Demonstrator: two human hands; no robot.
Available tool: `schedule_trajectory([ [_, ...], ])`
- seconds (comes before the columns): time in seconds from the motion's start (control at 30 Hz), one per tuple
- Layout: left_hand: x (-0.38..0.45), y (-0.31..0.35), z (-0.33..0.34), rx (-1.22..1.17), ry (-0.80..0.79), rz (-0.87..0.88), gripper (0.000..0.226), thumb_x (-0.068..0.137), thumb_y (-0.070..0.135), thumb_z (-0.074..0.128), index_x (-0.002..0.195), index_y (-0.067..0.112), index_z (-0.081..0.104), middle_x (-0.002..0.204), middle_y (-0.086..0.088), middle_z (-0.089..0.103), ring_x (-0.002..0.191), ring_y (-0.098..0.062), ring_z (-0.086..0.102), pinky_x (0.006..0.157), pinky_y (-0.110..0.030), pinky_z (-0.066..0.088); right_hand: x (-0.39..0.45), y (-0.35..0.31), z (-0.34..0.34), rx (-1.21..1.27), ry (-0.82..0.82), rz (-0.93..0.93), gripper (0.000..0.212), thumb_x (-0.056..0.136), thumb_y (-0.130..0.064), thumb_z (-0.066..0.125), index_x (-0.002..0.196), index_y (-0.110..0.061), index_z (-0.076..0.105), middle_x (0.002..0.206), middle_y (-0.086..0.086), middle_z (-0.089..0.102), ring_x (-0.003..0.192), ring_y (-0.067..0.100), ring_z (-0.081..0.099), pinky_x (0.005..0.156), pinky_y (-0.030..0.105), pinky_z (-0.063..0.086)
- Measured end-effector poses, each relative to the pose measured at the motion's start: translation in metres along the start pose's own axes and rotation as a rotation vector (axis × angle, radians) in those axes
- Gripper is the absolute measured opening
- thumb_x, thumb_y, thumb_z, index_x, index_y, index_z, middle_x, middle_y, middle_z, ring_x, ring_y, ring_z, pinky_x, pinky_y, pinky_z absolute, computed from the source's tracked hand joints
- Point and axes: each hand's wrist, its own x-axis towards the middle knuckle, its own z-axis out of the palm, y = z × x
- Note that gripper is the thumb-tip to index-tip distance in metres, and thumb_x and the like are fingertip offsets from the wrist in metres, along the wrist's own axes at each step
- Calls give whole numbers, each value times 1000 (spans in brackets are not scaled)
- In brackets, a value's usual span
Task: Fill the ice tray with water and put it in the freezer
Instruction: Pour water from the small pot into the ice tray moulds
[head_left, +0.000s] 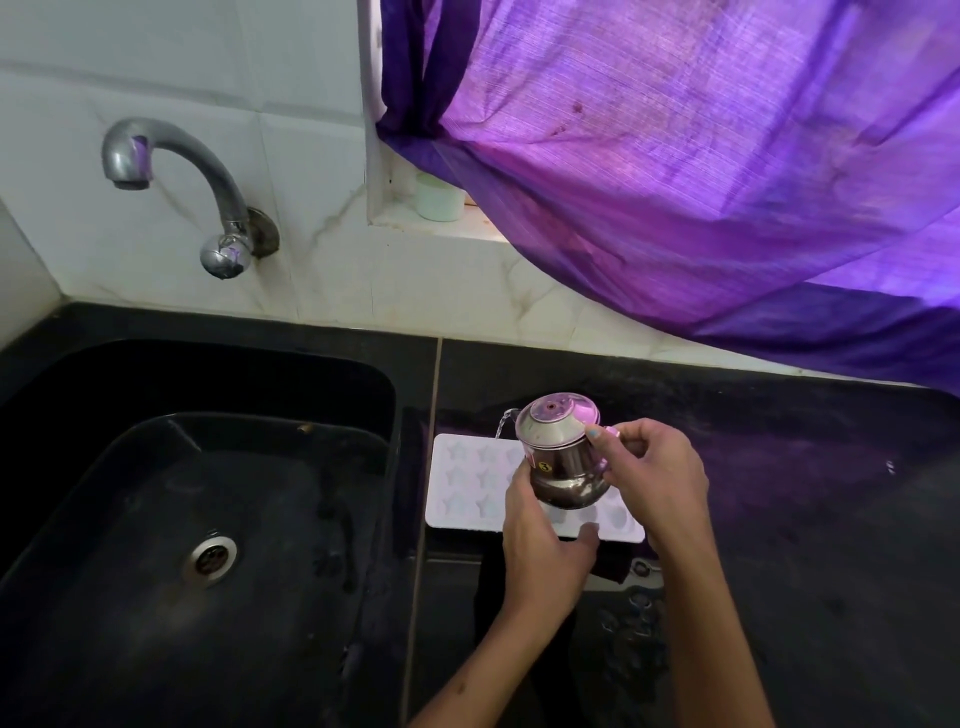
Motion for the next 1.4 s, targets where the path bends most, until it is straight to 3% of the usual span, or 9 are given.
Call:
schedule_trajectory([
  [0.17,-3,3,0,2,17,8,78,72,7,76,134,29,36,125,16,49,110,9,47,83,4,33,0,0,-2,22,-4,-2,20,86,-43,66,82,-24,65,85,-2,72,87,20,67,87,46,53],
  [0.47,-1,5,-1,44,70,44,83,71,8,76,139,27,32,135,10,41,120,2,41,83,7,30,1,2,-1,160,12,-8,15,85,-38,70,77,-25,66,69,-4,71,77,18,70,82,51,57],
  [0.8,0,2,-3,64,96,19,88,71,11,78,143,21,28,138,8,40,126,-4,40,85,7,27,1,-10,9,89,-24,-53,17,85,-40,68,80,-24,65,73,-6,69,80,16,67,85,48,54],
  [1.1,0,-2,-5,58,93,14,88,70,11,78,143,20,28,137,6,42,124,-1,39,90,5,27,1,-15,12,3,-39,-69,19,87,-41,66,83,-22,65,78,-5,69,83,17,65,87,43,51],
  [1.27,0,-2,-5,57,91,12,87,71,11,78,142,18,30,136,4,43,125,-3,40,99,-8,33,0,-15,14,-11,-32,-80,18,88,-39,66,84,-21,65,79,-6,68,84,16,64,88,44,50],
  [1.4,0,-2,-5,63,92,3,86,71,11,78,142,18,29,136,4,43,125,-4,40,94,-2,30,0,-14,15,-16,-30,-73,20,87,-41,66,86,-21,66,81,-5,69,84,16,65,88,44,51],
])
